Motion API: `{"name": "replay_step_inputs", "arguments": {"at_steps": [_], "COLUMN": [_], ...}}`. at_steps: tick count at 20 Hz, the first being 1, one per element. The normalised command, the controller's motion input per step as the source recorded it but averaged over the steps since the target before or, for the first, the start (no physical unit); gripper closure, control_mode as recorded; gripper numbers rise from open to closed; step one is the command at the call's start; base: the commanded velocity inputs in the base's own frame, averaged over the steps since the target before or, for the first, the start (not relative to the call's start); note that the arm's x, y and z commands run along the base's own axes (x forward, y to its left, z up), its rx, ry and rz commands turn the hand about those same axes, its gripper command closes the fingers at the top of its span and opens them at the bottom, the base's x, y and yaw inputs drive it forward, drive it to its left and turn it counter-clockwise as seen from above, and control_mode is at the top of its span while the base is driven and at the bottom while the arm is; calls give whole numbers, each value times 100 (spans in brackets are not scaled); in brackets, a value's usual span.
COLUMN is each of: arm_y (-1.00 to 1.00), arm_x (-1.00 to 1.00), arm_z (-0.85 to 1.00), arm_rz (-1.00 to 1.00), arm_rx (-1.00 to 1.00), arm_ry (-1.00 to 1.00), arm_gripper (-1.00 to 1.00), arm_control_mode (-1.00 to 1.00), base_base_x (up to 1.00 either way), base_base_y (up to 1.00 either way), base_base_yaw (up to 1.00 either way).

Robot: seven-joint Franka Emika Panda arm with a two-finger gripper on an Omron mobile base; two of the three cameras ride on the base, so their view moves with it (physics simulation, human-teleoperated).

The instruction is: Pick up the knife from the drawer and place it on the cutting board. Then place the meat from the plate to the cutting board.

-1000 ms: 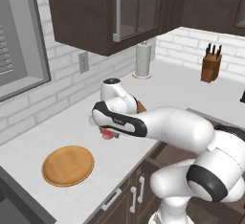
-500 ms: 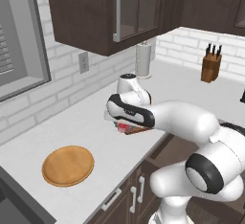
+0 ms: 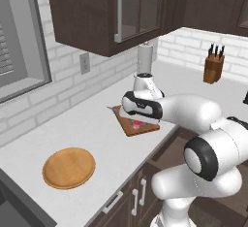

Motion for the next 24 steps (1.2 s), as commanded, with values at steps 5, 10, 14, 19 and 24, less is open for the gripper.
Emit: {"name": "replay_step_inputs", "arguments": {"at_steps": [5, 10, 14, 19, 24], "arm_y": [-19, 0, 0, 0, 0], "arm_x": [55, 38, 39, 28, 18], "arm_z": [-26, -36, -33, -27, -34], "arm_rz": [0, 0, 0, 2, 1], "arm_rx": [-2, -7, -6, -5, -3], "arm_ry": [0, 0, 0, 0, 0], "arm_gripper": [100, 100, 100, 100, 100], "arm_control_mode": [-100, -100, -100, -100, -100], "base_base_x": [0, 0, 0, 0, 0], "base_base_y": [0, 0, 0, 0, 0], "base_base_yaw": [0, 0, 0, 0, 0]}}
